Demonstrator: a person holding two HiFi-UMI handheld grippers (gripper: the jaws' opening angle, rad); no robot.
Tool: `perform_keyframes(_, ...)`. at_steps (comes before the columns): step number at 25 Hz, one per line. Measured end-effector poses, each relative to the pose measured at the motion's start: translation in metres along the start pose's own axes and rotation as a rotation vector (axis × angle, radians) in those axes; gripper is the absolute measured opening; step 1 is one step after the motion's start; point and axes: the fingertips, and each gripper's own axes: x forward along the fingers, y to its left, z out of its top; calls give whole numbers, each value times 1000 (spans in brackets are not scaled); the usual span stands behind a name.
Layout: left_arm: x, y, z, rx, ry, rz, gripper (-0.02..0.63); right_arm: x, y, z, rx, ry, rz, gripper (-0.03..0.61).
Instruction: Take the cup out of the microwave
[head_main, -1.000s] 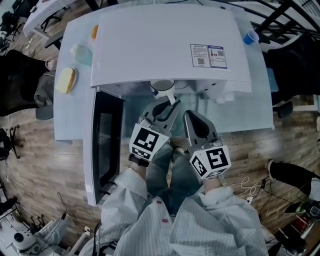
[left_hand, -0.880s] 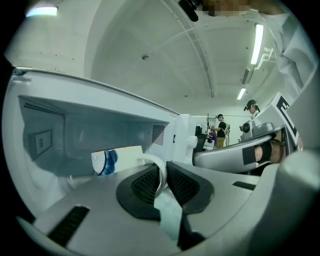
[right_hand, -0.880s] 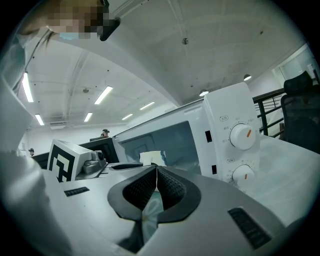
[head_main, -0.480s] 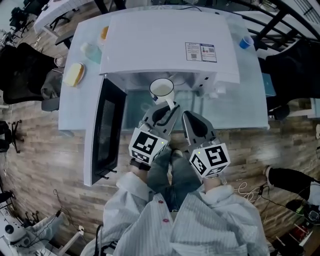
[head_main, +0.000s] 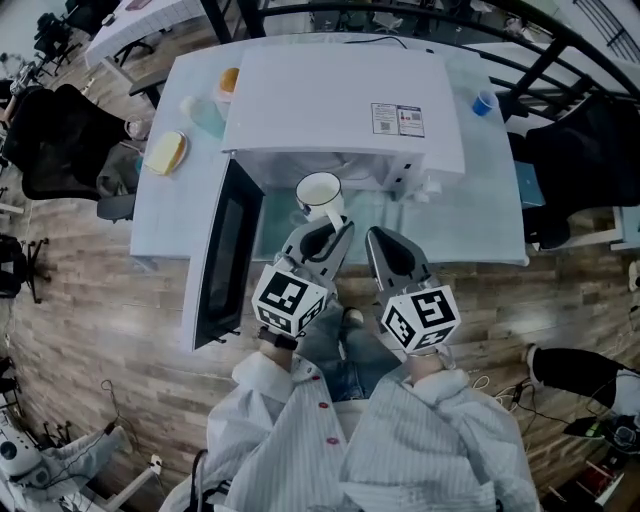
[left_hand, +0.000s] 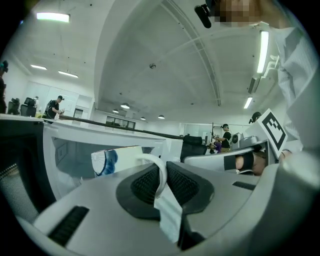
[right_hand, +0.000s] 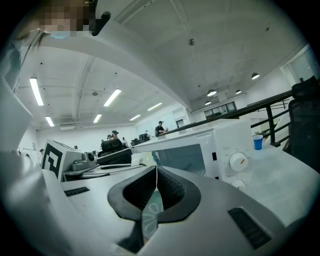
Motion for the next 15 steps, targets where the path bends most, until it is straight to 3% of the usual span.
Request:
perform_keyframes(8,-6,-1,29,-6,-36,7,49,8,6,33,-25,-25,35,35)
perform_keyframes(15,-11,-6,63,42,-80,-11,49,16,18,64,-55,-68,79,35)
